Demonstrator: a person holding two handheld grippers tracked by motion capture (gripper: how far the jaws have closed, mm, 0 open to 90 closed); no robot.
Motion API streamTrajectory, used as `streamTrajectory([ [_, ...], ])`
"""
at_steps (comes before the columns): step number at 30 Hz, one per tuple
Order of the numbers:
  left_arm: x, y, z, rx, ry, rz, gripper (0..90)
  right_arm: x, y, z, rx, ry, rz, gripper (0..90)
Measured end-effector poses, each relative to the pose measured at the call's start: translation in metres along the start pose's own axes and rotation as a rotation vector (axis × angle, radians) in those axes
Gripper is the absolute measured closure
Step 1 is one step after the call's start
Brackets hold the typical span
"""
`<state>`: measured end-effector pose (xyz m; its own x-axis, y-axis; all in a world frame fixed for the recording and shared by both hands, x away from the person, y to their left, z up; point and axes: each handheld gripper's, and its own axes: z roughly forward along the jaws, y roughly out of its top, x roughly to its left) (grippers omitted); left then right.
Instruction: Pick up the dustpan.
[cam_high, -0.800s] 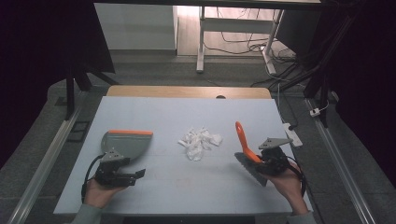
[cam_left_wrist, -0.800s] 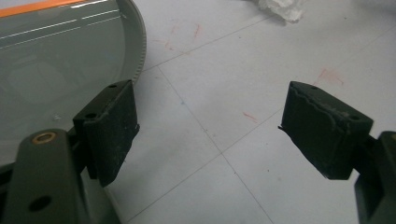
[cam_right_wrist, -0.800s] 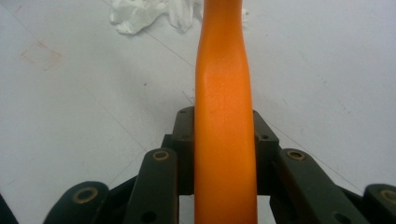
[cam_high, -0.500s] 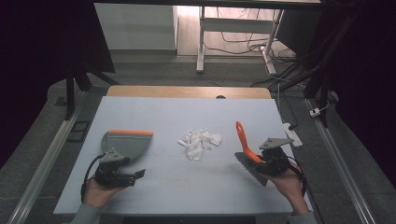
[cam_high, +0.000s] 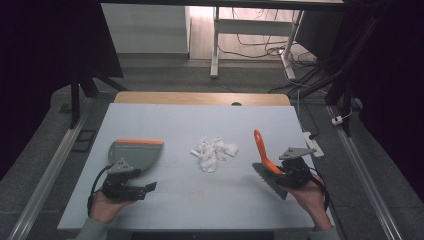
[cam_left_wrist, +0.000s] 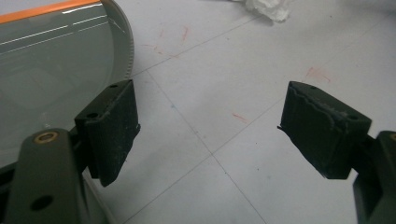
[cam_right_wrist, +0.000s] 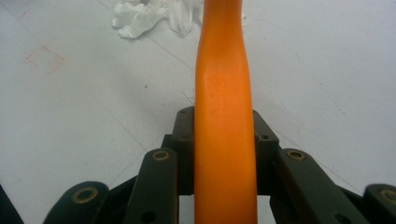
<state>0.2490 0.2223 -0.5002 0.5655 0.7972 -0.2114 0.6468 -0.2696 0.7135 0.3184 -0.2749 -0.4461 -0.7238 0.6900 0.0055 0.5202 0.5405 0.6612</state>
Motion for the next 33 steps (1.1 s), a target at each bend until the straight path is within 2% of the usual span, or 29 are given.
streamTrajectory([
  [6, -0.004, 0.005, -0.002, 0.006, -0.009, 0.014, 20.7, 0.001, 0.001, 0.001, 0.004, 0.006, -0.009, 70.5],
  [18, -0.011, 0.016, -0.008, 0.016, 0.01, 0.025, 21.1, 0.002, 0.001, 0.001, 0.009, -0.007, -0.011, 70.5],
  [28, -0.014, 0.024, -0.019, 0.032, 0.041, 0.004, 20.6, 0.002, 0.001, 0.0, 0.006, -0.006, -0.016, 70.5],
  [33, -0.006, 0.025, -0.026, 0.043, 0.071, -0.044, 20.7, 0.002, 0.002, 0.0, 0.002, -0.007, -0.014, 70.5],
])
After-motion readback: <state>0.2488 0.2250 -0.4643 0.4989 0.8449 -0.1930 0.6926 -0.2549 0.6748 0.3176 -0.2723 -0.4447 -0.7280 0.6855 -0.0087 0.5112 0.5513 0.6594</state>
